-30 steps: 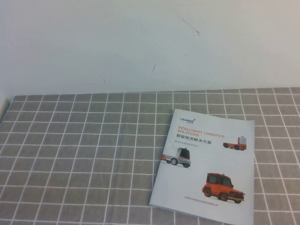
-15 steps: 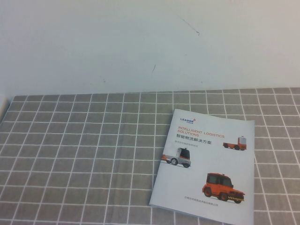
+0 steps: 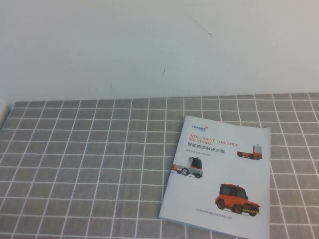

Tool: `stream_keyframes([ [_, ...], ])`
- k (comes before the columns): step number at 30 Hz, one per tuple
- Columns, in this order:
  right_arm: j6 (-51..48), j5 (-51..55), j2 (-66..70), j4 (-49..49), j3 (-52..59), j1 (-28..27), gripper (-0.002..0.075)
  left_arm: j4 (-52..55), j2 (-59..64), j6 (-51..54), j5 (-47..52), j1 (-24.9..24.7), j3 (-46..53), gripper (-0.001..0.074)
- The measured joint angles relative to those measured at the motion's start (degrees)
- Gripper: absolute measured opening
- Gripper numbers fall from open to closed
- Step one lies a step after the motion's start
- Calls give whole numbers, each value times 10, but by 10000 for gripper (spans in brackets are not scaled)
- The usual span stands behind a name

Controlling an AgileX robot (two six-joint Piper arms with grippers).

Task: Close book
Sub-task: 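Close the open booklet and leave it lying on the table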

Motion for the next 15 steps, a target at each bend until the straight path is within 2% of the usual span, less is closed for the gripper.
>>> stream_keyframes([
  [15, 0, 0, 0, 0, 0, 0, -3, 11, -1, -23, 3, -20, 0, -3],
])
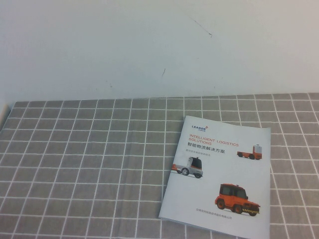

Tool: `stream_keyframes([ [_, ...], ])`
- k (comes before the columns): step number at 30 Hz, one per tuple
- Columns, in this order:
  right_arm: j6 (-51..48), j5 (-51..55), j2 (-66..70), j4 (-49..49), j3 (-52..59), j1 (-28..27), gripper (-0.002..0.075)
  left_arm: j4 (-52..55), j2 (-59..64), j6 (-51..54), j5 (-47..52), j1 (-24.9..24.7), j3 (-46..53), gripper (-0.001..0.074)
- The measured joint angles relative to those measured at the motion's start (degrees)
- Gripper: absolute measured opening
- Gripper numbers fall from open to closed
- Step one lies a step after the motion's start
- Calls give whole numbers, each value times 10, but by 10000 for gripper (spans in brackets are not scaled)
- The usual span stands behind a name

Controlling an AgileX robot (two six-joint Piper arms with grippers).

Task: Close book
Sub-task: 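Close the open booklet and leave it lying on the table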

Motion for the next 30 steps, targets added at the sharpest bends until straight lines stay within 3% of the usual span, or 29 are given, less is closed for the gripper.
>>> stream_keyframes([
  [24, 0, -3, -8, -2, 5, 0, -3, 4, 0, 0, 5, 0, -1, -3],
  [30, 18, -44, -18, -82, 40, -41, -3, 5, 0, 0, 5, 0, -1, -3],
])
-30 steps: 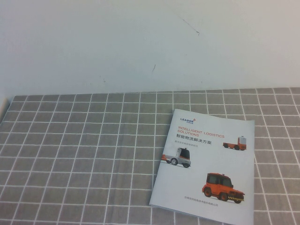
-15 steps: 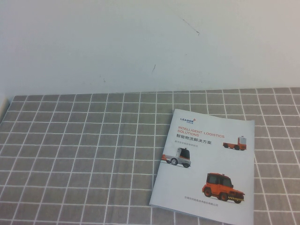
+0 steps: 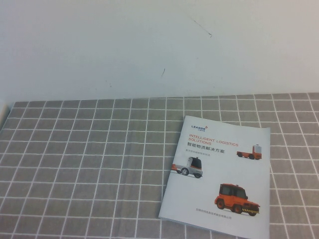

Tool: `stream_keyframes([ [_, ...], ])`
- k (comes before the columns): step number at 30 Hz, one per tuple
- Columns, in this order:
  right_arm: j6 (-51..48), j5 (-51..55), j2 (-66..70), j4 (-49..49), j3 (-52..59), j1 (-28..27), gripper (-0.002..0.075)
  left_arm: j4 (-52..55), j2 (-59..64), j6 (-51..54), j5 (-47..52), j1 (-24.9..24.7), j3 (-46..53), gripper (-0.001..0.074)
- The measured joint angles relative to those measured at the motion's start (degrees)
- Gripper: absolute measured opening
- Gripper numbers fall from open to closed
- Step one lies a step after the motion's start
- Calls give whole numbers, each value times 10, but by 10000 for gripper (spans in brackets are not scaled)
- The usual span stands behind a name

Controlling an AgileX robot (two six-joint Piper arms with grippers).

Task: Close book
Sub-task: 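Close the open booklet and leave it lying on the table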

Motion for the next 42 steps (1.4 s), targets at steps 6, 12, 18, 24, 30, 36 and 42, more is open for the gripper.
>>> stream_keyframes([
  [6, 150, -110, -43, -83, 57, -74, -3, 1, 0, 0, 3, 0, 0, -3],
  [12, 199, -201, -109, -150, 120, -92, -3, 1, 0, 0, 3, 0, 0, -3],
  [18, 230, -243, -119, -153, 155, -92, -3, 1, 0, 0, 3, 0, -1, -3],
  [24, 313, -147, -119, -153, 155, -92, -3, 1, 0, -1, 3, 0, -1, -3],
  [30, 349, -127, -119, -153, 151, -92, -3, 1, 0, -1, 4, 0, -1, -3],
  [36, 351, -126, -119, -153, 151, -92, -3, 1, 0, -1, 4, 0, -1, -3],
  [42, 351, -126, -119, -153, 151, -92, -3, 1, 0, -1, 4, 0, -1, -3],
])
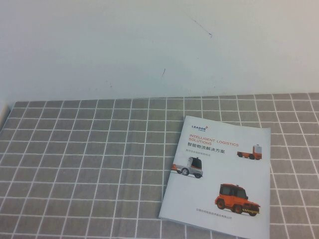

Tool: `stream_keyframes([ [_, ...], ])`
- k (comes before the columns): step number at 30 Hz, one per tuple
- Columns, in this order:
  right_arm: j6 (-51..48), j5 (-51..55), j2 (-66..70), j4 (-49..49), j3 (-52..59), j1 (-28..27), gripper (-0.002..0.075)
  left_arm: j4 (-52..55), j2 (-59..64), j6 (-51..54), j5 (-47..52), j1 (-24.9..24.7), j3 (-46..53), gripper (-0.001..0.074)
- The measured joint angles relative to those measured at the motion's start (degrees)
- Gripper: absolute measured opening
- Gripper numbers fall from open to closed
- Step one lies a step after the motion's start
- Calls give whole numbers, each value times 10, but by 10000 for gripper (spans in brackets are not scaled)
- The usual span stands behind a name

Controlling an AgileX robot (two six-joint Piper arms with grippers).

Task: Close book
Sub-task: 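Close the open booklet and leave it lying on the table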

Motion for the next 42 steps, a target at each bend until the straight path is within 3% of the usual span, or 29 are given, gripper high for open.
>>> stream_keyframes([
  [42, 0, 0, 0, 0, 0, 0, -3, 2, 0, 0, 2, 12, 0, -4],
])
